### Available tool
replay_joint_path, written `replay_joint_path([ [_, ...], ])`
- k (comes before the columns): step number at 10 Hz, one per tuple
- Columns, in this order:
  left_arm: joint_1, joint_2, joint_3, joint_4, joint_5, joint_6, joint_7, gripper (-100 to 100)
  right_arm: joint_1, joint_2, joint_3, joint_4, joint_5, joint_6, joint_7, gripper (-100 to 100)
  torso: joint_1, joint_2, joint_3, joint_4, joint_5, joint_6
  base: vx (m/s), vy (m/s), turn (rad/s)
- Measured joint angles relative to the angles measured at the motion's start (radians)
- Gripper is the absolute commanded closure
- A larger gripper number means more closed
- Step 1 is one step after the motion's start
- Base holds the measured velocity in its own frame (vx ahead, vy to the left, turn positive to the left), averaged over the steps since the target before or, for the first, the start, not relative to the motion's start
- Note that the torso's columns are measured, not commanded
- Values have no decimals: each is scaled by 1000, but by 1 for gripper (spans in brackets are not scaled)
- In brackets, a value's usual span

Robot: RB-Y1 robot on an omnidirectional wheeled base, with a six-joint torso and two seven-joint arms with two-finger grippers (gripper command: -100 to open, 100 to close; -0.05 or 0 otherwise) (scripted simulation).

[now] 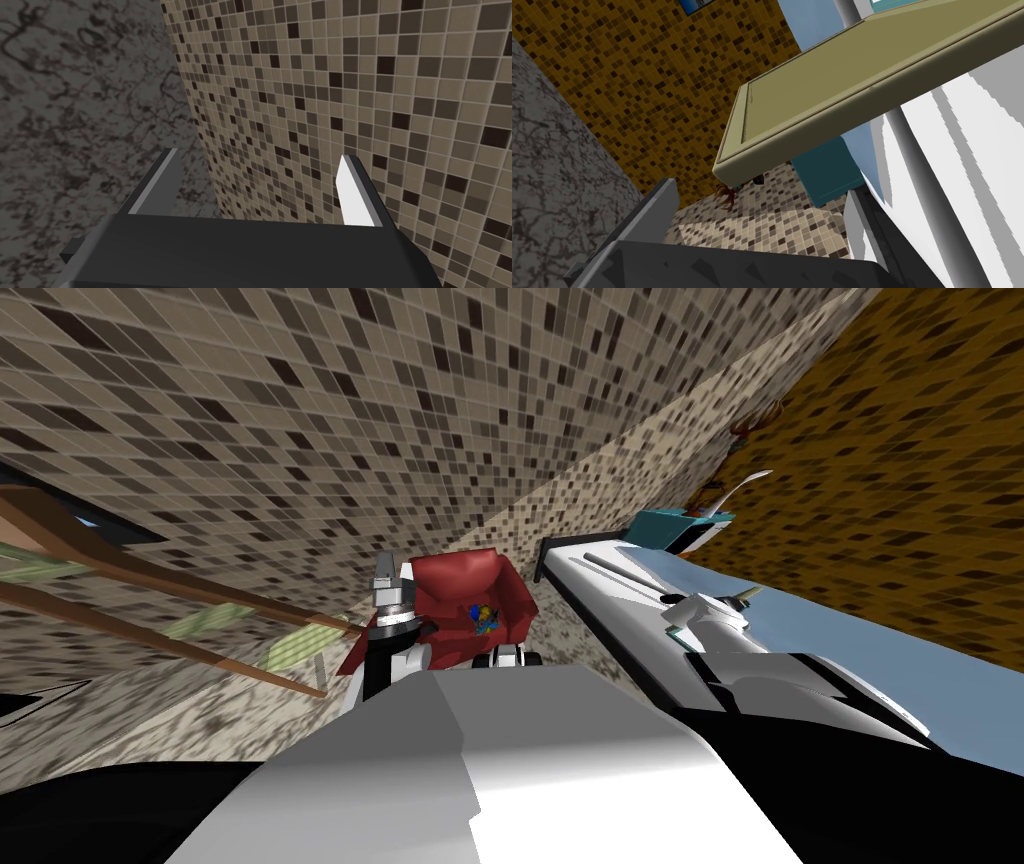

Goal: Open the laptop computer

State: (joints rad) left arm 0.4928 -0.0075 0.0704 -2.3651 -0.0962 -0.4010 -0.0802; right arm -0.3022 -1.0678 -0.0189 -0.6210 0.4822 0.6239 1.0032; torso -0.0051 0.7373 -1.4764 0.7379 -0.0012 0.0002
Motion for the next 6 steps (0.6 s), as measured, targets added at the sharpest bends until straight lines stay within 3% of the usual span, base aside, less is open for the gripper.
replay_joint_path([
  [1,0,0,0,0,0,0,0,0,0,0,0,0,0,-1,-1,100,3,0,0,0,0,0,2,-12,-5],
  [3,0,0,0,0,0,0,0,0,-1,-6,-7,-7,4,-4,-13,100,3,0,1,-2,-5,-1,-34,-22,-75],
  [6,0,0,0,0,0,0,0,0,-9,11,-30,-26,11,-39,-89,100,-2,3,3,-1,-7,5,-68,-11,-70],
])
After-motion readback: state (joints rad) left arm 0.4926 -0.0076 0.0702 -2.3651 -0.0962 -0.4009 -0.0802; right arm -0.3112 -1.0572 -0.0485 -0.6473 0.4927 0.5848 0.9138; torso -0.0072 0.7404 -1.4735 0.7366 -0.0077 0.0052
